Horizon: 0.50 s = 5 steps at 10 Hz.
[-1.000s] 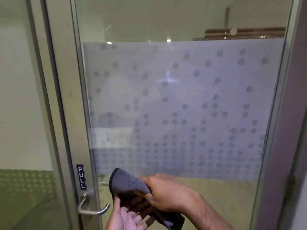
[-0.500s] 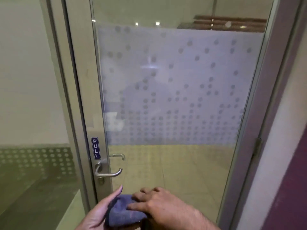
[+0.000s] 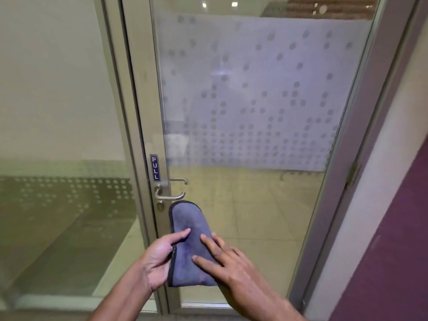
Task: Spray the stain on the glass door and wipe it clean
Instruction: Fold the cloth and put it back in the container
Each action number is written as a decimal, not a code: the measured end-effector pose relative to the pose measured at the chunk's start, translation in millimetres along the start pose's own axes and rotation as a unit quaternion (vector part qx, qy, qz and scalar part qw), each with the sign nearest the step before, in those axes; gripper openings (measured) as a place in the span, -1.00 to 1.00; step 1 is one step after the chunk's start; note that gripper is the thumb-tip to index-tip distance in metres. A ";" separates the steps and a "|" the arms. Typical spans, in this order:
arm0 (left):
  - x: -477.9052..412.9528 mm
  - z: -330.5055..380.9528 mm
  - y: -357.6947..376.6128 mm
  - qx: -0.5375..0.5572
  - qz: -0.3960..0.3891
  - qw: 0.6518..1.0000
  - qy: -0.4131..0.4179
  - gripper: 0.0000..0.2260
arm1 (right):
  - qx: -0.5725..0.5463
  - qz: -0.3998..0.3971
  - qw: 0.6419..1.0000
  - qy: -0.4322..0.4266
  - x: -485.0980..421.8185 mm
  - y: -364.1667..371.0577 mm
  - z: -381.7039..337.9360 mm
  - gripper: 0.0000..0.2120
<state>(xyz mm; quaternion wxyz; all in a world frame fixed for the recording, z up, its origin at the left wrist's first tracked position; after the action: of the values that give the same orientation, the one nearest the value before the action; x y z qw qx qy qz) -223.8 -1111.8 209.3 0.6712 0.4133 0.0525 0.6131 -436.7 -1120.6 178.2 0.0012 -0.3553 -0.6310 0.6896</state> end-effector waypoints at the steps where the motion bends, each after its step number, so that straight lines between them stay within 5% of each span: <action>1: 23.2 -20.1 17.5 -0.007 -0.030 1.000 0.004 -0.51 | -0.074 0.019 0.997 -0.025 36.4 -8.1 -7.8 -0.30; 2: 46.0 -43.6 21.7 0.024 -0.002 0.998 0.054 -0.53 | -0.345 0.075 0.924 0.144 69.6 -16.3 -5.0 -0.25; 3: 78.4 -69.7 26.6 0.043 0.031 0.994 0.092 -0.56 | -0.528 0.134 0.752 0.371 86.8 -14.7 -2.4 -0.53; 4: 119.2 -103.0 31.0 0.064 0.040 0.992 0.099 -0.59 | -0.624 -0.011 0.607 0.492 98.1 -3.4 -12.9 -0.48; 5: 160.3 -134.2 27.8 0.067 0.047 0.991 0.104 -0.63 | -0.746 -0.155 0.441 0.475 108.3 10.0 -50.6 -0.32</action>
<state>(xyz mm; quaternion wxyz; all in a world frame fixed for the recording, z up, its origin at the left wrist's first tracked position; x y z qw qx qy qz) -284.1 -909.7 208.9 0.6036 0.3928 0.1437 0.6788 -488.3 -1029.9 119.0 0.1418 -0.3872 -0.8470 -0.3355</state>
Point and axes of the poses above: each hand's wrist, its own x-axis away from the middle knuckle, its own y-axis out of the palm, z = x × y, the point moved 1 cm from there along -x, towards the middle knuckle
